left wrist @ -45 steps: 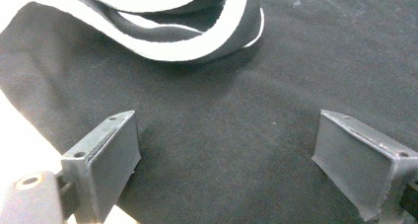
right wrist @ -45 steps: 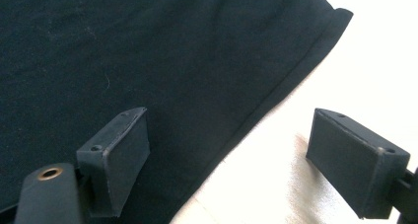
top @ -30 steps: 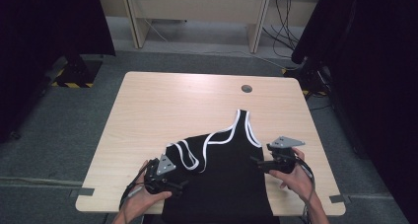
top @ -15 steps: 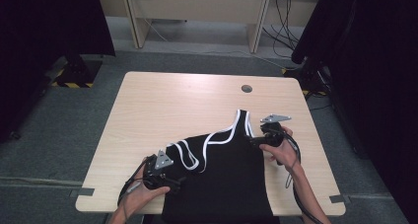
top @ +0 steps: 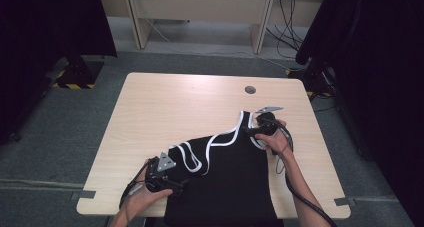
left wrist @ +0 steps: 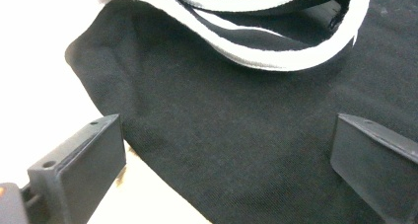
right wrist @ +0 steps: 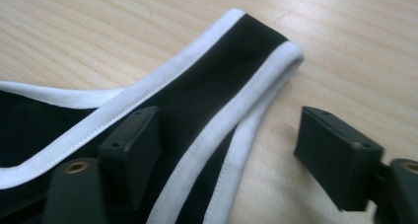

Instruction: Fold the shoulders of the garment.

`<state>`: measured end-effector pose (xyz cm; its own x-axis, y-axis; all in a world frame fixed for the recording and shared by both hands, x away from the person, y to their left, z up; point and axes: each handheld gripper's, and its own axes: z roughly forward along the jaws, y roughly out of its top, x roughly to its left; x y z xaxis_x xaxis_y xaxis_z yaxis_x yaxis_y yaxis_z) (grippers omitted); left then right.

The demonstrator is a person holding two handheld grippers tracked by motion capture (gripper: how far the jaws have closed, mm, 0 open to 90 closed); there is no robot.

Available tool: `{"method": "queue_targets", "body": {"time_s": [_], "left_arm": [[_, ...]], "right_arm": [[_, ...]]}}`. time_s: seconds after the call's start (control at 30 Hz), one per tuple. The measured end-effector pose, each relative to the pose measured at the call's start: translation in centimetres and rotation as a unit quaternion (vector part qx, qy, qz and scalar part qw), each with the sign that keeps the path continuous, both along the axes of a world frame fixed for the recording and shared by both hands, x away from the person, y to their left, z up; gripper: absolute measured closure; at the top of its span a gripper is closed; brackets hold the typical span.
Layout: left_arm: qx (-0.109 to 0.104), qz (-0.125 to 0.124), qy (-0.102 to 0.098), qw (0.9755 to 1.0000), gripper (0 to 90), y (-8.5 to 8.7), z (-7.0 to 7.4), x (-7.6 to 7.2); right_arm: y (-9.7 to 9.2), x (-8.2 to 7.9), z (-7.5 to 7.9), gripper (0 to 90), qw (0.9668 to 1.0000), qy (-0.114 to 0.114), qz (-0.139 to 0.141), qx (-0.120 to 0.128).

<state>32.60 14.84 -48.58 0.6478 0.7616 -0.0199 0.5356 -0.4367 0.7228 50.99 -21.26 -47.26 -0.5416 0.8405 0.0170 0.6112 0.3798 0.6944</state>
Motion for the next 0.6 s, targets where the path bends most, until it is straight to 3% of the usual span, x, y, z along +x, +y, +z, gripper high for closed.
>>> {"method": "queue_targets", "body": {"time_s": [0.07,0.1,0.2,0.3,0.43,0.6], "left_arm": [[0.000,0.000,0.000,1.0000,0.0,0.0,0.0,0.0],[0.000,0.000,0.000,1.0000,0.0,0.0,0.0,0.0],[0.000,0.001,0.000,1.0000,0.0,0.0,0.0,0.0],[0.000,0.001,0.000,1.0000,0.0,0.0,0.0,0.0],[0.000,0.002,0.000,1.0000,0.0,0.0,0.0,0.0],[0.000,0.002,0.000,1.0000,0.0,0.0,0.0,0.0]], "right_arm": [[0.2,0.0,0.0,47.8,0.9999,-0.011,0.009,0.002],[0.3,-0.1,0.0,61.7,0.9995,-0.014,0.028,0.004],[0.6,-0.4,0.1,76.1,0.9989,-0.010,0.045,0.008],[0.5,-0.5,0.4,80.5,0.9986,-0.001,0.051,0.012],[0.4,-1.2,1.4,81.5,0.9971,-0.016,0.068,0.031],[0.4,-3.4,2.9,81.7,0.9934,-0.039,0.098,0.046]]}}
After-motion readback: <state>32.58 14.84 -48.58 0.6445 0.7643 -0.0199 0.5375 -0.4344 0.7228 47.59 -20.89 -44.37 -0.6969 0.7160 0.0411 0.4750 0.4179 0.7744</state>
